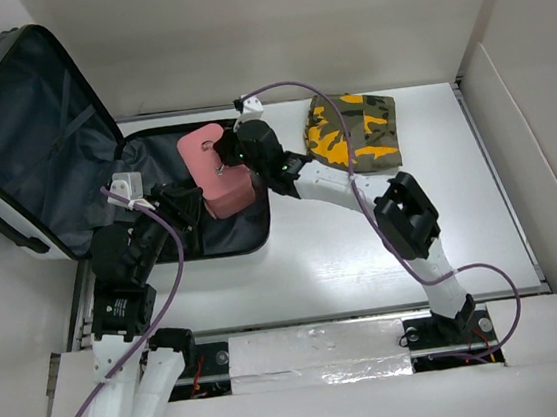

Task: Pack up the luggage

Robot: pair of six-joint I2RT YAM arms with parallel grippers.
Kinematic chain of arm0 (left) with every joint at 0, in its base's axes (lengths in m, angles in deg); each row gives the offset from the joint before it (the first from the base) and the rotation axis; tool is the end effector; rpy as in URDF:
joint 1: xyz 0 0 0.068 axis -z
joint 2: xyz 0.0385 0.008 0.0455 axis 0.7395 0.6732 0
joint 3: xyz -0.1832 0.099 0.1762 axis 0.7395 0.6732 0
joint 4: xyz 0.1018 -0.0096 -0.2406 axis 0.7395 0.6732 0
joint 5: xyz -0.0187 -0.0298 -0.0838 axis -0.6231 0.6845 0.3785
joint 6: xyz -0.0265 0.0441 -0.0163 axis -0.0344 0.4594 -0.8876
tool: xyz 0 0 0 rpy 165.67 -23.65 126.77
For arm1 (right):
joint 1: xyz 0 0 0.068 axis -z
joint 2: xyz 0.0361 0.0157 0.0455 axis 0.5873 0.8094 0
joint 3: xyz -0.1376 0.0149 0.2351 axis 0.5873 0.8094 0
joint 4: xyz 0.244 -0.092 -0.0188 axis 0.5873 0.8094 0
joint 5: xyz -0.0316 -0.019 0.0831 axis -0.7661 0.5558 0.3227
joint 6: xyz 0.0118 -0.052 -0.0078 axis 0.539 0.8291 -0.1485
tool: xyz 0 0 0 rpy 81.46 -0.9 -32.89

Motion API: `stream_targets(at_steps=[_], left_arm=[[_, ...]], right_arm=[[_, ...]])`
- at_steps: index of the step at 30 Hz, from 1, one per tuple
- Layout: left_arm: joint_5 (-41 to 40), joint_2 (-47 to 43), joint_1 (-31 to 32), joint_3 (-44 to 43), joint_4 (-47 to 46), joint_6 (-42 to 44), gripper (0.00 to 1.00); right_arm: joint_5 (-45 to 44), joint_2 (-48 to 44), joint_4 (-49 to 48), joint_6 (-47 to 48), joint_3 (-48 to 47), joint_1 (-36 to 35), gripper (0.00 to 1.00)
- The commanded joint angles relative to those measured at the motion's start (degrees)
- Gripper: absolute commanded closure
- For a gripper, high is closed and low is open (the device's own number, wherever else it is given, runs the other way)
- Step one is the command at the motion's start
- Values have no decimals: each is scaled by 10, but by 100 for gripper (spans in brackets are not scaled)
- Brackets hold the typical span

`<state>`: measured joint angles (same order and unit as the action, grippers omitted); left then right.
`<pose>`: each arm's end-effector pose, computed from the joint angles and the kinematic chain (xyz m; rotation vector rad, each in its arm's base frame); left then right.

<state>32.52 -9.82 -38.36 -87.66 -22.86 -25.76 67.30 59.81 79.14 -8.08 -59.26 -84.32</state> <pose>0.1288 -0.0312 0.3751 0.0932 1.4621 -0.6252 0.3528 0.3841 0.2983 -0.1322 1.7740 0.7758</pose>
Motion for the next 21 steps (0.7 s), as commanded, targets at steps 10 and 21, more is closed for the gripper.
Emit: stream_targets(at_steps=[10, 21], left_arm=[[-6, -8, 3, -8, -17, 3, 60], [-8, -3, 3, -6, -18, 1, 60]], right_arm=[[-146, 27, -52, -21, -48, -50, 100], [-58, -38, -63, -22, 10, 3, 54]])
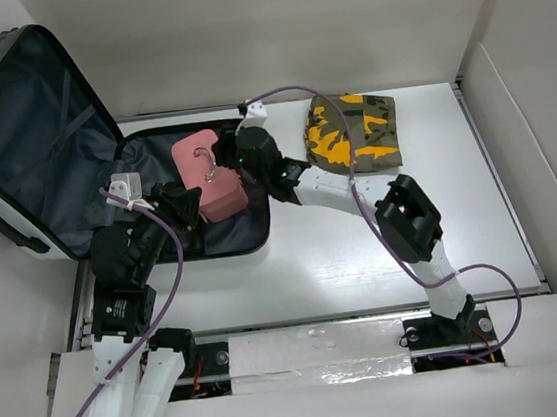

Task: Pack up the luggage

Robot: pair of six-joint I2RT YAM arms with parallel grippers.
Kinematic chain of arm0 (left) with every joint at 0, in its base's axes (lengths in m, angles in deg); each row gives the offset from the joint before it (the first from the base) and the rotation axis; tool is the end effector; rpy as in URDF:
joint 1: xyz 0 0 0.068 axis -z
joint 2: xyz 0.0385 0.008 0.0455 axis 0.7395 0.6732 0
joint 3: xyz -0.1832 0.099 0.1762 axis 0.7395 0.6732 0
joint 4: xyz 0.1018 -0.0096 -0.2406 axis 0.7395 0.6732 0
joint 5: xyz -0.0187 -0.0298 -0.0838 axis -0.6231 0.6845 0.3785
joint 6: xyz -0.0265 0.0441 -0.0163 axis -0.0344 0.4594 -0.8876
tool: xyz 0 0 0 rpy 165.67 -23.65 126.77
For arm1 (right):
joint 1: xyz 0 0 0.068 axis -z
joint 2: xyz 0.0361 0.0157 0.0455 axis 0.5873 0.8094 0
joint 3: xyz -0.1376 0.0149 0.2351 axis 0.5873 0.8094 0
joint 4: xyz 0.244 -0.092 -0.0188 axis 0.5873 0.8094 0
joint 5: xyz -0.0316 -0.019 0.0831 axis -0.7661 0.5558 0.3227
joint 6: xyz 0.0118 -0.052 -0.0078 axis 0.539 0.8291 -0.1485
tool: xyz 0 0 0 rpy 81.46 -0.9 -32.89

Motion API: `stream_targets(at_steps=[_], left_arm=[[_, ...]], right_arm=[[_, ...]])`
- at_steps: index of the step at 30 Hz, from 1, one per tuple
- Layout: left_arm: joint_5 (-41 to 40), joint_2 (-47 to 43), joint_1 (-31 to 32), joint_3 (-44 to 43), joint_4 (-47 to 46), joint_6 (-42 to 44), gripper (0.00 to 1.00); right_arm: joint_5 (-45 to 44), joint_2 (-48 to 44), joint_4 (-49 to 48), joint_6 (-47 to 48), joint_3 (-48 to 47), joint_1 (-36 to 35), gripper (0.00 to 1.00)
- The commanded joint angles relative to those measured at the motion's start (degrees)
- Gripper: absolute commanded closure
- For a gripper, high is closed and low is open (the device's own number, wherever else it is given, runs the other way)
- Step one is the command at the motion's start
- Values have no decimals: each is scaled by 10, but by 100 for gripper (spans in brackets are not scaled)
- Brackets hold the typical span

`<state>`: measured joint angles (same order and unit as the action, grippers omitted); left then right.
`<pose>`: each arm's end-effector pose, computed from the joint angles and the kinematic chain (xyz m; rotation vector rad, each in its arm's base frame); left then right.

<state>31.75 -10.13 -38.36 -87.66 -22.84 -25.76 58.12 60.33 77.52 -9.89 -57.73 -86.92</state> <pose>0.1276 -0.0305 0.3757 0.0827 1.4562 -0.6157 0.3387 0.3957 0.2875 -0.0231 1.7653 0.6962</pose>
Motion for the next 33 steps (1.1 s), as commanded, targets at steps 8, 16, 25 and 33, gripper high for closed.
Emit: stream_targets(at_steps=[8, 16, 25, 33], left_arm=[[2, 2, 3, -5, -20, 0, 60], [4, 1, 3, -5, -20, -1, 60], [-12, -4, 3, -10, -18, -1, 60], [-31, 0, -3, -9, -24, -8, 60]], right_arm=[[159, 28, 11, 6, -80, 28, 53], [219, 92, 60, 24, -162, -24, 78], [366, 137, 59, 20, -278, -55, 79], [290, -19, -16, 34, -54, 16, 56]])
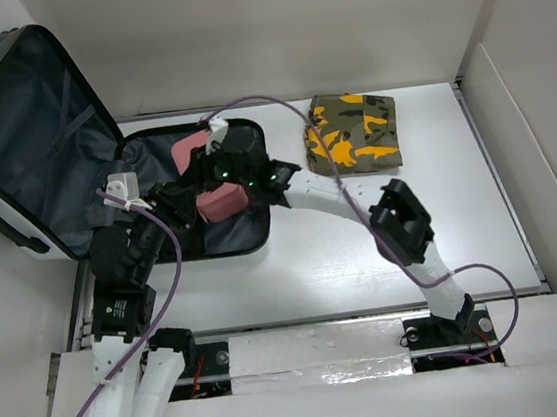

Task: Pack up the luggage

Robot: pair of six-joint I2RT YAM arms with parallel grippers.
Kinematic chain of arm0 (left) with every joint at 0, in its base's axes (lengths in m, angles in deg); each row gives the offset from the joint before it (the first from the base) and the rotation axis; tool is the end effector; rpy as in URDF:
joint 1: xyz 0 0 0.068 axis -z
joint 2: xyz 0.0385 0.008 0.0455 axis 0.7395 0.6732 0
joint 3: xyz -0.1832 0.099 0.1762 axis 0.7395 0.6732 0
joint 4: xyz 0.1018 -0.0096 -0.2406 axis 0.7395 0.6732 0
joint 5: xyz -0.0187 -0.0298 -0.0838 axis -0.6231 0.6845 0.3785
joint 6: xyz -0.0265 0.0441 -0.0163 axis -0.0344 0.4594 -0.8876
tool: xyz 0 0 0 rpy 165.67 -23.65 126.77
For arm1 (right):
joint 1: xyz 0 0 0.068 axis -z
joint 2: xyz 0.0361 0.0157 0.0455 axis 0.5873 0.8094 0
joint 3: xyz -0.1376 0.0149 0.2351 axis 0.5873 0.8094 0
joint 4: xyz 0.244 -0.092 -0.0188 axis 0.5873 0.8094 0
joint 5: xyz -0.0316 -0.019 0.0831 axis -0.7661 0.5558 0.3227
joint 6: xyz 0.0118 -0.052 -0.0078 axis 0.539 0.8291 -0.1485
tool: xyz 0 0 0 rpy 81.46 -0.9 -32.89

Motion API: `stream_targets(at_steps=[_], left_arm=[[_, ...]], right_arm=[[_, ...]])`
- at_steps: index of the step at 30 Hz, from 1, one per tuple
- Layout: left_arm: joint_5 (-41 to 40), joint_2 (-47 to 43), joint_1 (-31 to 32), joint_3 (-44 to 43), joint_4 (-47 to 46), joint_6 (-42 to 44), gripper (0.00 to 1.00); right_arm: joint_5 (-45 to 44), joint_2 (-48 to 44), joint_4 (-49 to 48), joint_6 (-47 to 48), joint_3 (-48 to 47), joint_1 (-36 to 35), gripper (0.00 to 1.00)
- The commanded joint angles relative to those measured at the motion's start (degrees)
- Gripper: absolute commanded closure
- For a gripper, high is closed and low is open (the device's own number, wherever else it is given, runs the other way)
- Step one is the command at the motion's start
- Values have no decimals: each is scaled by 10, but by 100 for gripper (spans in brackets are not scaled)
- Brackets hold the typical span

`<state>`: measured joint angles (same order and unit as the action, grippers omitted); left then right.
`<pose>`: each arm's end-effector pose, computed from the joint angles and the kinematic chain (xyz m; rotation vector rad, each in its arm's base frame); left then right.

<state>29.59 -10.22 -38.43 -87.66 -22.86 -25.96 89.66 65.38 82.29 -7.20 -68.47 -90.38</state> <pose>0.1278 -0.0291 0.3759 0.0478 1.4522 -0.5912 0.3121 0.4455 0.3002 -0.5559 1.7735 1.1593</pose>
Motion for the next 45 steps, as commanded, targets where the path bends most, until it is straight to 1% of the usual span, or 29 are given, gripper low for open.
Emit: stream_targets(at_steps=[1, 2, 3, 4, 6, 7, 9, 10, 12, 14, 16, 17, 18, 19, 20, 21, 22, 24, 25, 29, 31, 32, 34, 36, 38, 39, 41, 42, 45], left_arm=[[-5, 7, -7, -8, -26, -10, 62], [-2, 11, -7, -7, -27, -11, 63], [2, 16, -7, -7, -27, -13, 65], [14, 31, -7, -6, -27, -16, 72], [31, 50, -7, -10, -46, -24, 81], [39, 73, -13, -12, -48, -25, 90], [68, 94, -13, -28, -52, -31, 100], [75, 112, -13, -34, -53, -33, 100], [84, 131, 9, -55, -61, -34, 100], [83, 175, 37, -87, -62, -34, 100], [75, 249, 102, -161, -59, -36, 100], [32, 277, 178, -219, -48, -32, 100], [-8, 311, 222, -252, -38, -23, 100], [-80, 384, 259, -286, -29, 4, 100], [-97, 424, 282, -322, -5, 11, 100], [-99, 465, 292, -373, 12, 7, 96], [-85, 529, 292, -389, 11, -5, 85], [-76, 574, 292, -398, -30, -56, 68], [-76, 611, 292, -401, -51, -72, 52], [-85, 701, 292, -443, -70, -140, 32], [-97, 742, 299, -450, -90, -173, 27], [-125, 755, 309, -453, -94, -180, 26], [-165, 795, 329, -467, -95, -190, 25], [-209, 817, 349, -480, -88, -197, 25], [-229, 830, 354, -470, -97, -211, 24], [-233, 830, 361, -450, -118, -216, 24], [-237, 819, 361, -427, -135, -234, 24], [-237, 809, 361, -400, -159, -244, 24], [-237, 811, 361, -390, -170, -244, 24]], right_arm=[[-26, -84, -73, 4, 79, 61, 56], [-25, -101, -82, 3, 103, 85, 59], [-20, -117, -103, 0, 156, 98, 75], [-19, -152, -114, -4, 183, 112, 84], [-17, -190, -142, -7, 239, 152, 100], [-17, -230, -150, -5, 292, 166, 100], [-40, -266, -155, 1, 345, 214, 100], [-56, -283, -147, 4, 390, 232, 100], [-104, -321, -122, 10, 431, 272, 100], [-121, -346, -110, 5, 491, 342, 99], [-106, -357, -120, -8, 530, 414, 93], [-84, -367, -131, -15, 568, 436, 91], [-64, -373, -153, -19, 585, 454, 83], [-56, -379, -160, -26, 598, 480, 80], [-54, -386, -163, -26, 609, 491, 78], [-46, -399, -162, -26, 625, 499, 73], [-43, -408, -161, -26, 631, 505, 71], [-40, -428, -160, -25, 648, 525, 68], [-39, -452, -161, -26, 669, 531, 66], [-33, -521, -186, -36, 722, 552, 65], [-34, -549, -179, -39, 733, 568, 61], [-37, -574, -176, -40, 742, 568, 58], [-64, -590, -163, -38, 743, 580, 48], [-83, -580, -149, -32, 730, 592, 37], [-74, -541, -137, -17, 708, 617, 32], [-55, -482, -121, -14, 663, 624, 32], [-9, -423, -75, 0, 621, 629, 32], [5, -375, -71, 1, 595, 629, 36], [28, -322, -67, -10, 565, 629, 41]])
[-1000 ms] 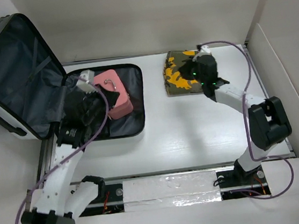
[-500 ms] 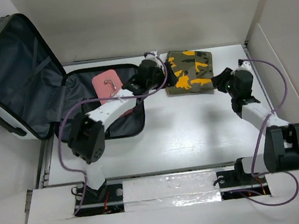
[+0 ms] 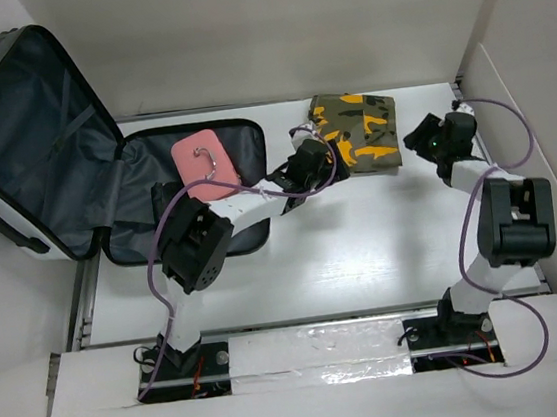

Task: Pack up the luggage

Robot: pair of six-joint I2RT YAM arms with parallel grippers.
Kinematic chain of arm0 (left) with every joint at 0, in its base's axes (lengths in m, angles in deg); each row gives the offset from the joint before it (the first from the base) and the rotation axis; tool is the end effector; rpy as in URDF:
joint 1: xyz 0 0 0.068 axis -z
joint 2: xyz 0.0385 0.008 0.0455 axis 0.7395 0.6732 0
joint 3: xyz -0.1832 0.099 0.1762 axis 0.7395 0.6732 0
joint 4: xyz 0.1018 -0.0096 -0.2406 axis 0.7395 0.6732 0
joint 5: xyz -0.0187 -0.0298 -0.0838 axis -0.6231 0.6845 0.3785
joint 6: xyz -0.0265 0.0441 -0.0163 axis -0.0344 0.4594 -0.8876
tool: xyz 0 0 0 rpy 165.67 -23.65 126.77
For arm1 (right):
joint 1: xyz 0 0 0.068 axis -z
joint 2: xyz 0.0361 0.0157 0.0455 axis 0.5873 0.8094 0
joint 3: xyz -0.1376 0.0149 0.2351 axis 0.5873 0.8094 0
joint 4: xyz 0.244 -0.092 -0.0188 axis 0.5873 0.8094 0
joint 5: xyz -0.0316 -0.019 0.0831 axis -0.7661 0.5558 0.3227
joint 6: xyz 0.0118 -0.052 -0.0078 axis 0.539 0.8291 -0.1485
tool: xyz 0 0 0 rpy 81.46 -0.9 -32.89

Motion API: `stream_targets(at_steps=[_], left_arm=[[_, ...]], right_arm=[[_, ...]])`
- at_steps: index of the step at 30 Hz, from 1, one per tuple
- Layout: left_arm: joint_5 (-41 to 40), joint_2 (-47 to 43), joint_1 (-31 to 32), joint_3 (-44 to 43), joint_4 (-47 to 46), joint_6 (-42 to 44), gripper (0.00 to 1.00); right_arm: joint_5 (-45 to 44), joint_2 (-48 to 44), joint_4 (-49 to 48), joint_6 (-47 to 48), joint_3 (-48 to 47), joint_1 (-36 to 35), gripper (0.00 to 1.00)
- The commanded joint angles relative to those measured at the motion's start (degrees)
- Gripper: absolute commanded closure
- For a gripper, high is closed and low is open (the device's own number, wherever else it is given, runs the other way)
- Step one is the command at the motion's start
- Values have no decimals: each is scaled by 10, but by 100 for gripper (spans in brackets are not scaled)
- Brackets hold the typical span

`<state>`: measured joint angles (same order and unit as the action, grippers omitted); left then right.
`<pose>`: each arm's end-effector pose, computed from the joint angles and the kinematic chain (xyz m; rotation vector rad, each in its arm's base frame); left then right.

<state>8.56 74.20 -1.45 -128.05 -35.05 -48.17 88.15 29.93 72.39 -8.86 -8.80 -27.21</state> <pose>0.3322 -0.3399 0.2264 -0.0337 2.0806 -0.8564 0.3586 -0.0507 0.2274 0.5568 1.8941 0.3521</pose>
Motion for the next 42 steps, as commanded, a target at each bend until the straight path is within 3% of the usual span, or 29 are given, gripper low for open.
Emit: stream_targets(at_steps=[1, 3, 9, 12, 13, 15, 20, 24, 26, 30, 33, 40, 42], left_arm=[[-27, -23, -9, 7, -42, -21, 27], [-30, -8, -9, -17, -23, -15, 28], [-36, 35, -9, -30, -28, -25, 28], [-25, 50, -9, -45, -33, -28, 28], [-27, 62, -9, -50, -33, -28, 27], [-29, 78, -9, -74, -20, -32, 27], [-34, 135, -9, -128, -1, -34, 27], [-53, 202, -9, -268, 69, -27, 27], [-51, 227, -9, -297, 75, -27, 26], [-42, 224, -19, -303, 57, -27, 24], [-40, 202, -19, -260, 38, -26, 23], [-50, 123, -8, -110, -12, -47, 24], [-114, 110, 21, -97, 20, -61, 26]], right_arm=[[50, 58, 28, 1, -42, -2, 43], [73, 83, 18, -6, -55, -2, 48], [112, 139, 24, -26, -69, -22, 50], [131, 142, -8, -38, -36, -27, 63], [132, 138, -24, -44, -28, -27, 76], [127, 117, -29, -54, -3, -27, 89], [133, 70, -73, -76, 67, -34, 100], [144, 11, -117, -91, 159, -46, 100], [150, -29, -136, -98, 216, -65, 100], [137, -94, -157, -113, 291, -120, 99], [109, -126, -161, -120, 321, -153, 95], [115, -137, -187, -120, 321, -160, 53], [96, -159, -164, -100, 313, -160, 44]])
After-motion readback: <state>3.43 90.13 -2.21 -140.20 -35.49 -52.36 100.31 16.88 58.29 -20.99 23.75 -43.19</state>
